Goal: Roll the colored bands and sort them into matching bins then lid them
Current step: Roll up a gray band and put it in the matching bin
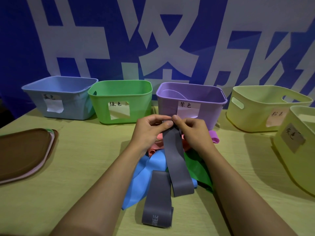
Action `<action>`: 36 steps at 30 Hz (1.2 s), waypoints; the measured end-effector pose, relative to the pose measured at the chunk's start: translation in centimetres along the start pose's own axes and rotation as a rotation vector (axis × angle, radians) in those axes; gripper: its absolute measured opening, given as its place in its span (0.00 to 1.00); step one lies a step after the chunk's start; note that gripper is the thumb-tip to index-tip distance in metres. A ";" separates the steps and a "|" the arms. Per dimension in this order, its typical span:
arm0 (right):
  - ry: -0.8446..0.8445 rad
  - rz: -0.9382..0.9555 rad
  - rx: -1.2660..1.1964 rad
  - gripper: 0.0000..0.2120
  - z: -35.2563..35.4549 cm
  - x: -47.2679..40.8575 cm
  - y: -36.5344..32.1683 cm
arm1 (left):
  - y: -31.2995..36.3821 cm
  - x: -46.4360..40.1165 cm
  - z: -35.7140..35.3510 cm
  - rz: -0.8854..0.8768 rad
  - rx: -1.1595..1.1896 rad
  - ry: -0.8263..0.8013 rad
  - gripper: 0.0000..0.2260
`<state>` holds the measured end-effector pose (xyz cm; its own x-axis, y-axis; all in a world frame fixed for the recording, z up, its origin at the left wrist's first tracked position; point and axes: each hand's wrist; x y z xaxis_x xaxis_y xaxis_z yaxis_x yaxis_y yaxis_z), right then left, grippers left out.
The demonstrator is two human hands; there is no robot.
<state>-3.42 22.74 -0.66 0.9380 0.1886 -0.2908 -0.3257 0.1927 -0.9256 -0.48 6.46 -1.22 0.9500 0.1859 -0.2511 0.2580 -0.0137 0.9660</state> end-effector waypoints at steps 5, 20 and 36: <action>-0.019 0.031 -0.041 0.16 -0.2 -0.3 0.6 | -0.1 0.1 -0.1 0.019 0.015 0.030 0.09; -0.099 0.130 -0.222 0.09 0.2 -0.7 1.5 | -0.4 0.0 -0.4 0.170 0.031 0.021 0.12; -0.095 -0.021 -0.114 0.11 -0.1 -0.2 0.9 | -0.3 -0.3 0.1 0.180 0.030 0.086 0.16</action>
<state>-3.92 22.73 -1.46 0.9272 0.2774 -0.2517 -0.2854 0.0880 -0.9544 -0.80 6.36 -1.47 0.9630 0.2610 -0.0669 0.0915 -0.0836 0.9923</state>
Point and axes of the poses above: each hand's wrist, its own x-axis away from the middle knuckle, its own z-axis out of the back of the hand, y = z × x, and after that the axes turned 3 degrees about -x, right-handed
